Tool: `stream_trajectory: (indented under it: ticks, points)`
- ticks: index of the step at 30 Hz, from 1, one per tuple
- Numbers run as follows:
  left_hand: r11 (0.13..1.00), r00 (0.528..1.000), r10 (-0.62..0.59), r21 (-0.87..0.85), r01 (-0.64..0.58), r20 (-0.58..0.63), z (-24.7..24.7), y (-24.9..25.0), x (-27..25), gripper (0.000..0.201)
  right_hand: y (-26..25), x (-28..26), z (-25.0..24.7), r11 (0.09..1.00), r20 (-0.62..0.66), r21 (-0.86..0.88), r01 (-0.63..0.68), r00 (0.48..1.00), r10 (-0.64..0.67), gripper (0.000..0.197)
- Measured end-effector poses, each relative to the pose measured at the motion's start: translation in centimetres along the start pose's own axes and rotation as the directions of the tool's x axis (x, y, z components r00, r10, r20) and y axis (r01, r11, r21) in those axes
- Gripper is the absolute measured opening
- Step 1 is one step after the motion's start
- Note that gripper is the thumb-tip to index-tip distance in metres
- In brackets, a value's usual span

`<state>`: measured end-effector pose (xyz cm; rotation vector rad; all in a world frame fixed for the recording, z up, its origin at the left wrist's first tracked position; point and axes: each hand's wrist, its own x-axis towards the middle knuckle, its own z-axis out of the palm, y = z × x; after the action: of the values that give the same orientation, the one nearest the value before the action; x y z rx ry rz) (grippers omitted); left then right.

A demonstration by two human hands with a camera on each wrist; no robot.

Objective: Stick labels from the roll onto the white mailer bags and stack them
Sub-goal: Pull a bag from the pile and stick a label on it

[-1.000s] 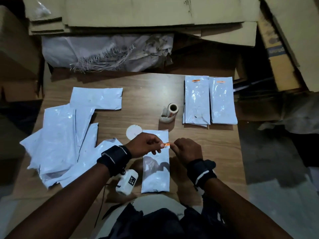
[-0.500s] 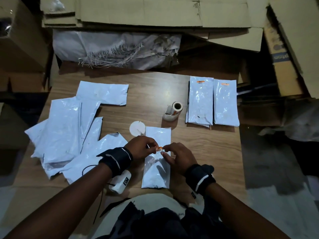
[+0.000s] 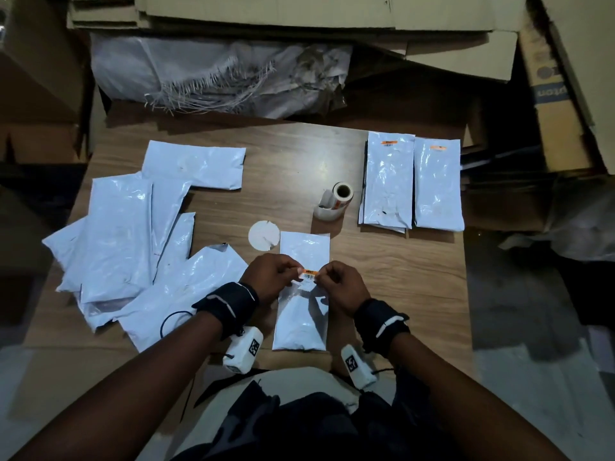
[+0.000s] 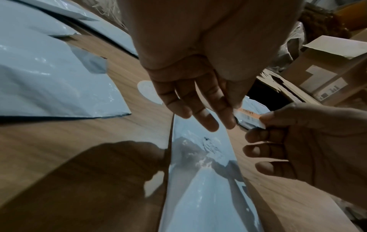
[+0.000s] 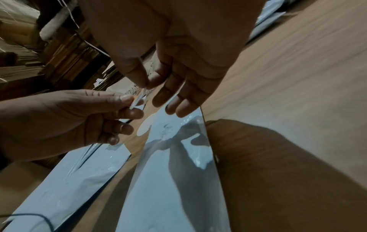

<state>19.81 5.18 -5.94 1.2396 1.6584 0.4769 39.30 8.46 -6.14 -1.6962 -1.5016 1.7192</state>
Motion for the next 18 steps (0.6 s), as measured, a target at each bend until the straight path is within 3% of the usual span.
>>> stream_trajectory:
  ticks: [4, 9, 14, 18]
  points:
    - [0.999, 1.000, -0.030, 0.019, 0.030, -0.007, -0.5, 0.1, 0.8, 0.010, -0.4, 1.9, 0.1, 0.993, 0.022, 0.081, -0.092, 0.996, 0.090, 0.013]
    - [0.994, 0.988, -0.083, 0.056, 0.091, -0.129, -0.7, 0.9, 2.4, 0.015, -1.5, 3.7, 0.5, 0.974, -0.015, 0.164, -0.154, 0.987, 0.159, 0.013]
    - [0.976, 0.965, -0.201, 0.052, 0.212, -0.166, -0.3, 1.1, 4.0, 0.019, -2.0, 5.1, 1.0, 0.983, -0.044, 0.066, -0.170, 0.984, 0.173, 0.022]
    - [0.959, 0.950, -0.282, -0.059, 0.276, -0.137, -0.1, 0.8, 5.1, 0.017, -1.6, 6.4, 1.2, 0.983, -0.135, -0.130, -0.126, 0.985, 0.108, 0.026]
